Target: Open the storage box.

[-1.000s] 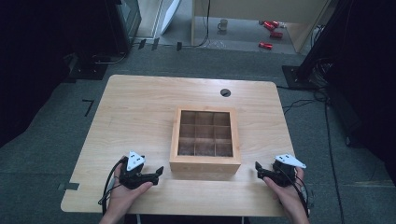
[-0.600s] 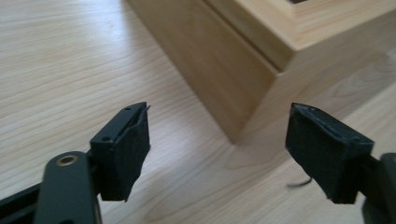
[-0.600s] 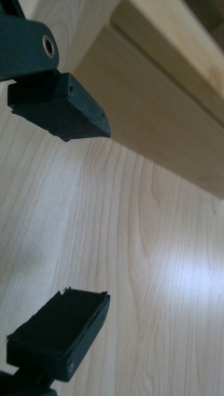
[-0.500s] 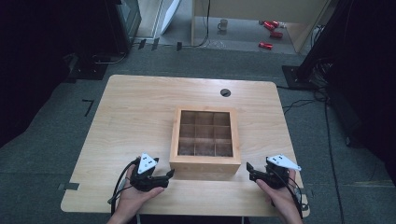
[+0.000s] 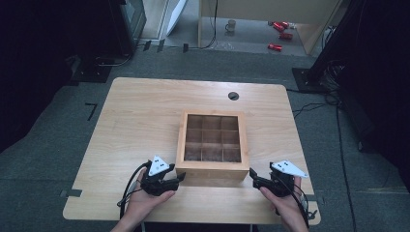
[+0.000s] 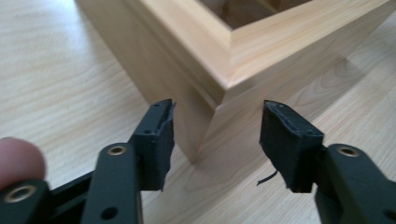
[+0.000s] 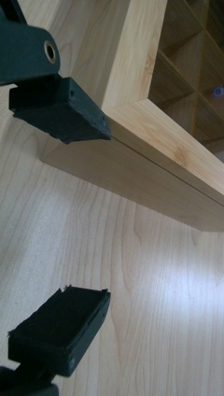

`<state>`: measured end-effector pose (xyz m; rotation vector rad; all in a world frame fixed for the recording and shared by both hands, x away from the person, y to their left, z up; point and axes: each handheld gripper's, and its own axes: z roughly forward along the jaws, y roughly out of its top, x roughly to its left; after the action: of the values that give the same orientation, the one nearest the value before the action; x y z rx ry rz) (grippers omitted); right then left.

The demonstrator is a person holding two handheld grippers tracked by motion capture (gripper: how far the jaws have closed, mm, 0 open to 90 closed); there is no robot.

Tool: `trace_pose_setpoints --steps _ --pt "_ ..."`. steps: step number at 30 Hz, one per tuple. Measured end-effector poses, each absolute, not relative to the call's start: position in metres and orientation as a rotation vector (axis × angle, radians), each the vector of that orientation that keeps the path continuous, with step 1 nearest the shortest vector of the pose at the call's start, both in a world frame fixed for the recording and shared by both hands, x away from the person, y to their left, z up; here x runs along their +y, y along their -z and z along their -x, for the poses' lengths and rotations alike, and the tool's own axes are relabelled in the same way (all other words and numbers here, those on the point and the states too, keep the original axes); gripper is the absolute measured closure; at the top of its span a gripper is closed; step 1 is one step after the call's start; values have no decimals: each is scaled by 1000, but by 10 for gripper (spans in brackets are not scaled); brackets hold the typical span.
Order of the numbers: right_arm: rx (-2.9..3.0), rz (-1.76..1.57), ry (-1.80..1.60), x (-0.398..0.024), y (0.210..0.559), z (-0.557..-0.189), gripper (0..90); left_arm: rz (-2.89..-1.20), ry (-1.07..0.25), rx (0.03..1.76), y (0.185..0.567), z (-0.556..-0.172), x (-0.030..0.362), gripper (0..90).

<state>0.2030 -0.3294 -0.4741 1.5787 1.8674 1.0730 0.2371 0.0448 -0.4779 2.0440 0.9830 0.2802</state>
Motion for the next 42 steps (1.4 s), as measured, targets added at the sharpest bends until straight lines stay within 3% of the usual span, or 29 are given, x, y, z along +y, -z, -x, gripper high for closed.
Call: trace_pose_setpoints --steps 12,30,42 --pt "1880 -1512 -1108 -319 456 -194 184 -2055 -275 964 478 -242 44 463" --pt "2012 -1500 -1095 -297 487 -194 177 -1996 -231 962 478 -243 50 459" --pt "2023 -1513 -1068 -295 495 -197 180 -2071 -214 1008 496 -247 43 443"
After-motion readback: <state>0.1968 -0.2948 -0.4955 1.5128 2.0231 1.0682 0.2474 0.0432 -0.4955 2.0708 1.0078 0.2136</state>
